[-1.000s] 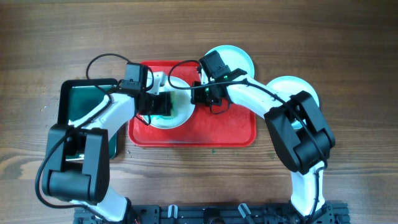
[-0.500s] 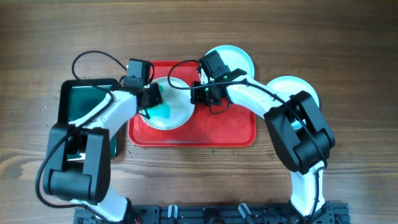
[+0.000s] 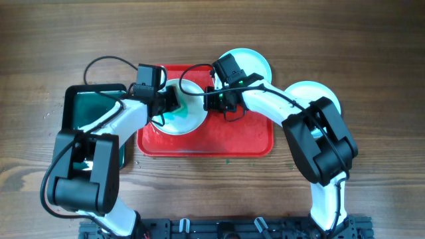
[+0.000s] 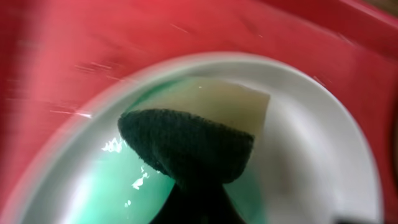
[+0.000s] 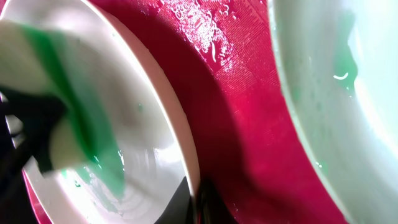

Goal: Clean dirty plates on tray and stack at the side
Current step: 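Scrub the tilted plate with the sponge held by the left gripper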

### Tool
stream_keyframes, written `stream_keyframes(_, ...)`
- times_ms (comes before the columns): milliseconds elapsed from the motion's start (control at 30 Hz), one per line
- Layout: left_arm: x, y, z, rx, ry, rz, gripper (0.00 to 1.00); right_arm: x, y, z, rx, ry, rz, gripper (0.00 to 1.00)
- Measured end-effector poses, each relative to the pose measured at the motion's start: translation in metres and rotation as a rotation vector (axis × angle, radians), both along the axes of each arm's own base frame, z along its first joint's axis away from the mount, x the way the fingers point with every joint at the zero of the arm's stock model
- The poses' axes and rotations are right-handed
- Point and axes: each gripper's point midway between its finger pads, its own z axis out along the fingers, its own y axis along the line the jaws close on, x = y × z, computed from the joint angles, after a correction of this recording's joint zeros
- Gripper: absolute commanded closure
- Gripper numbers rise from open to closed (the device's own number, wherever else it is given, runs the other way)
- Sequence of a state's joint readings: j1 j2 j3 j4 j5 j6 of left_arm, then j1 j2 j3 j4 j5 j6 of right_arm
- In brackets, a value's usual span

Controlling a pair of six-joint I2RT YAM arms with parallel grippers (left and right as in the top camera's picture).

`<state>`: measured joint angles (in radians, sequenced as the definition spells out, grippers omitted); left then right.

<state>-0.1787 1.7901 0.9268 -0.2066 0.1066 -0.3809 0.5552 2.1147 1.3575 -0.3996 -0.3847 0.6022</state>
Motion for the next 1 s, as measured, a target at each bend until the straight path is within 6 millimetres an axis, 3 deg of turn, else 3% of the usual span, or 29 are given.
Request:
stream_keyframes(133, -0.009, 0.022, 0.005, 0.093, 0.067, 0.109, 0.96, -0.003, -0.002, 0.000, -0.008, 0.006, 0.010, 0.96)
stream_keyframes(200, -0.007, 0.026, 0.025, 0.084, 0.067, 0.121, 0.96, -0.009, -0.009, 0.001, -0.043, 0.016, 0.021, 0.96)
stream_keyframes(333, 0.021, 0.046, 0.117, -0.048, -0.099, 0.167, 0.96, -0.025, -0.040, 0.012, -0.182, 0.020, 0.026, 0.96)
stream_keyframes(400, 0.020, 0.059, 0.151, -0.113, -0.159, 0.186, 0.96, -0.025, -0.056, 0.038, -0.257, -0.049, 0.015, 0.96)
stream_keyframes(600, 0.007, 0.049, 0.144, -0.167, -0.087, 0.155, 0.96, -0.041, -0.095, 0.125, -0.569, -0.350, -0.013, 0.96)
stream_keyframes(700, 0.006, 0.048, 0.144, -0.170, -0.084, 0.154, 0.96, -0.057, -0.113, 0.146, -0.807, -0.474, -0.011, 0.96)
stream_keyframes(833, 0.006, 0.048, 0.144, -0.172, -0.083, 0.153, 0.96, -0.065, -0.110, 0.178, -1.010, -0.704, -0.019, 0.96)
stream_keyframes(1000, 0.006, 0.048, 0.143, -0.172, -0.082, 0.153, 0.96, -0.073, -0.094, 0.215, -1.115, -0.943, -0.039, 0.96)
